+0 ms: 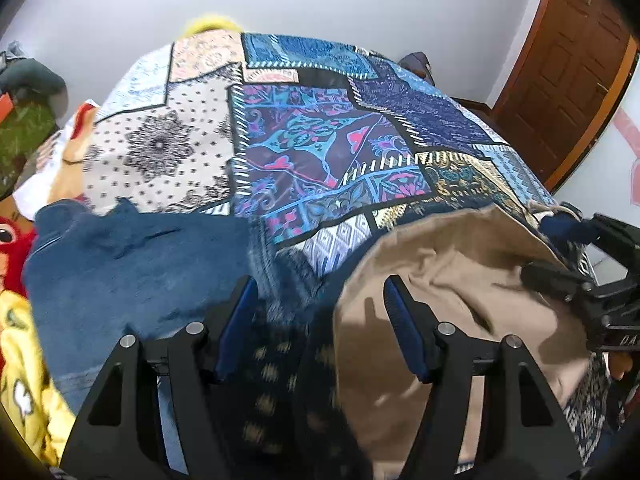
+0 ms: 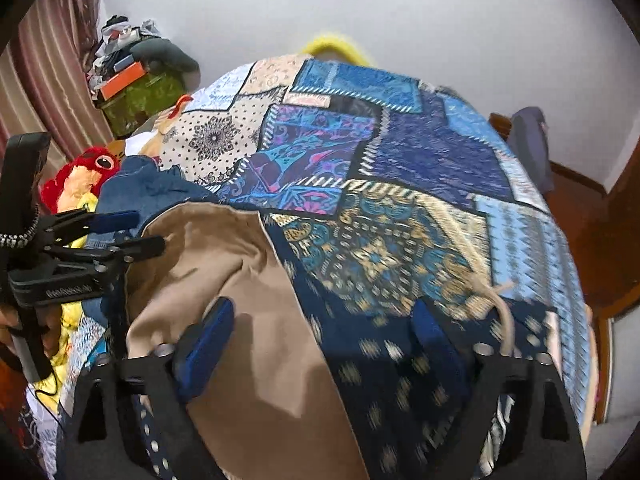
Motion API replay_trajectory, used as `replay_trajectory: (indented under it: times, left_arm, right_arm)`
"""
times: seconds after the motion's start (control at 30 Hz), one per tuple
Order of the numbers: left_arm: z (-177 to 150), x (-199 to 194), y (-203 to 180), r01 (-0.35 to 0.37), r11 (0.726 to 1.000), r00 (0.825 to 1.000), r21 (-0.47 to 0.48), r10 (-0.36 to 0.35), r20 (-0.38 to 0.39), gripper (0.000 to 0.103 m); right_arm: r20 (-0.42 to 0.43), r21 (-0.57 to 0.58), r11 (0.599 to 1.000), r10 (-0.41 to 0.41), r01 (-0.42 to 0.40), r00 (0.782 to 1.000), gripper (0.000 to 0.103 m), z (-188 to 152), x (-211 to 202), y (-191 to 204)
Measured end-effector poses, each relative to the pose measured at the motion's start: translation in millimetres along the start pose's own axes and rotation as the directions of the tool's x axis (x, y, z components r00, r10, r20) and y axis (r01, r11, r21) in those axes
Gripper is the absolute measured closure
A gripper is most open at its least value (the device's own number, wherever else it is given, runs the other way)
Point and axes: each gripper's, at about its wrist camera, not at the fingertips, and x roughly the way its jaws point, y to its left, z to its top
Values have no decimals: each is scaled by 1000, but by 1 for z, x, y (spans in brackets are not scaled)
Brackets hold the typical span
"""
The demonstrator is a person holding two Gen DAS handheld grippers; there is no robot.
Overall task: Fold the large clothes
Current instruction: 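Lift the hood edge with the left gripper while the right gripper grasps the hood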
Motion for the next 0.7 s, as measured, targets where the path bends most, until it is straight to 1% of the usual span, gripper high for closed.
replay_trajectory:
  times: [0.07, 0.1, 0.13, 0.17, 0.2, 0.23, 0.27, 0.37, 0.47, 0.53, 0.6, 0.7]
  left_arm:
    - [7, 11, -2, 13, 1000, 1000, 1, -12, -5, 51]
    - [9, 14, -3, 21, 1000, 1000, 2, -21, -4, 61]
    - [10, 16, -4, 33, 999, 999, 5, -33, -4, 74]
    - [11, 16, -5, 43, 999, 999, 7, -43, -6, 81]
    - [11, 15, -8, 62, 998, 998, 10, -62, -3, 91]
    - [10, 11, -11, 69, 997, 998, 15, -69, 7, 96]
    - [9, 5, -14, 76, 997, 997, 23, -76, 18, 96]
    - [3, -23, -28, 107, 992, 992, 65, -111, 61, 97]
    - [-7, -59, -42, 129, 986, 985, 107, -139, 101, 97]
    - [-15, -83, -53, 142, 981, 981, 133, -157, 117, 97]
    - [-29, -110, -64, 145, 975, 976, 170, -169, 138, 97]
    - [-47, -136, -73, 159, 967, 970, 198, -190, 150, 97]
  right_arm:
    - [-23, -3, 1000, 19, -19, 1000, 45, 8, 14, 1]
    - [-27, -6, 1000, 24, -24, 999, 49, 10, 19, 1]
    - [-30, -11, 1000, 28, -29, 999, 60, 12, 23, 2]
    - [-27, -17, 999, 29, -29, 999, 76, 14, 26, 3]
    - [-23, -26, 999, 31, -32, 999, 81, 15, 28, 5]
    - [-12, -32, 999, 37, -38, 999, 87, 16, 28, 6]
    - [8, -36, 999, 40, -39, 999, 90, 16, 25, 7]
    - [42, -27, 997, 72, -71, 997, 95, 12, 11, 10]
    - [76, -20, 996, 91, -89, 993, 95, 4, -14, 13]
    - [99, -24, 994, 110, -108, 989, 96, -4, -38, 17]
    - [122, -44, 993, 113, -109, 986, 96, -14, -62, 22]
    - [146, -67, 990, 132, -124, 980, 96, -33, -98, 30]
